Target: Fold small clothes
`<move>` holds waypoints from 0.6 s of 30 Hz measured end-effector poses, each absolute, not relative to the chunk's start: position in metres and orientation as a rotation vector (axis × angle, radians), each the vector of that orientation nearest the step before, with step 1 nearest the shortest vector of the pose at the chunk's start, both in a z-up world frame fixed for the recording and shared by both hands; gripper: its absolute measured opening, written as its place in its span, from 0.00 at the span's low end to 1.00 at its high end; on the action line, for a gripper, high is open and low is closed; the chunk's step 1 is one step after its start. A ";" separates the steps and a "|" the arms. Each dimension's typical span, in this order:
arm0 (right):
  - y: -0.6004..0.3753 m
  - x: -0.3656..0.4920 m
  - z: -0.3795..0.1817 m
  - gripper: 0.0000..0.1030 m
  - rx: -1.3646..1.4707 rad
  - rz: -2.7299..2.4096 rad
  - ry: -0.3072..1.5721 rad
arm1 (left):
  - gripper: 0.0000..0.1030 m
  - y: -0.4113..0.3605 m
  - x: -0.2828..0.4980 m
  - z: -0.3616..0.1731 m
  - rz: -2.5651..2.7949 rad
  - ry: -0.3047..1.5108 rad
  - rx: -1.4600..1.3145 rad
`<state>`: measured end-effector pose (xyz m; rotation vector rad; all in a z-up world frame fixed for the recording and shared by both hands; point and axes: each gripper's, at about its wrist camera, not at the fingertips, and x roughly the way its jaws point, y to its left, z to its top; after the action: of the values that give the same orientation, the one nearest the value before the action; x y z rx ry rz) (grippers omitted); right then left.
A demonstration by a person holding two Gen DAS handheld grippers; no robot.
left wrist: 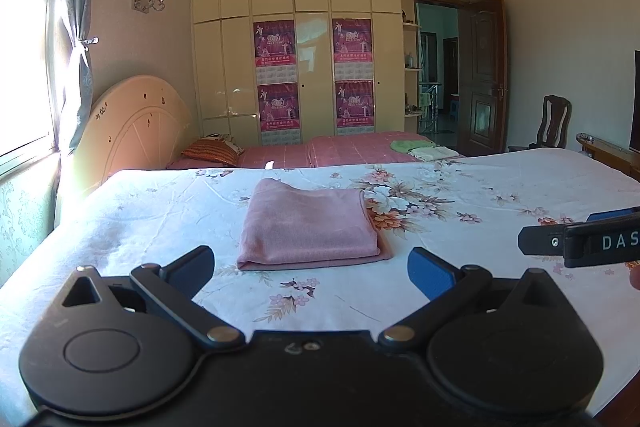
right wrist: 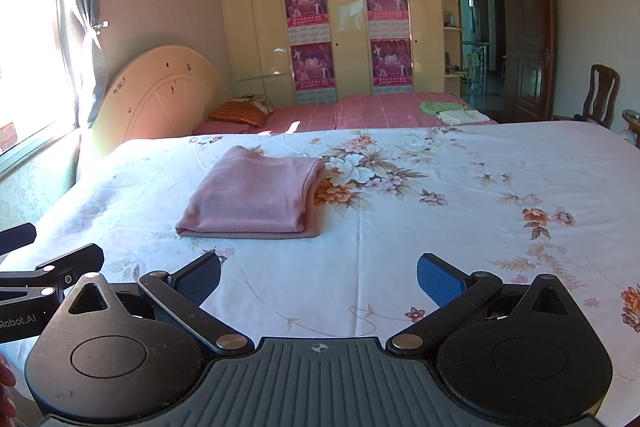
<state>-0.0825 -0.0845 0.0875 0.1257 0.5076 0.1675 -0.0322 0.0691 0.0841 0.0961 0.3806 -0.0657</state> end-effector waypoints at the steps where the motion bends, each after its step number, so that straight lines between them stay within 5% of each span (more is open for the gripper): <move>1: -0.085 -0.082 0.087 1.00 0.125 0.167 0.508 | 1.00 0.069 -0.032 0.084 -0.067 0.382 0.095; 18: -0.082 -0.074 0.085 1.00 0.120 0.186 0.516 | 1.00 0.067 -0.029 0.087 -0.080 0.380 0.086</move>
<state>-0.0739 -0.0825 0.0845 0.1197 0.5155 0.1861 -0.0288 0.0668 0.0869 0.0856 0.3800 -0.0799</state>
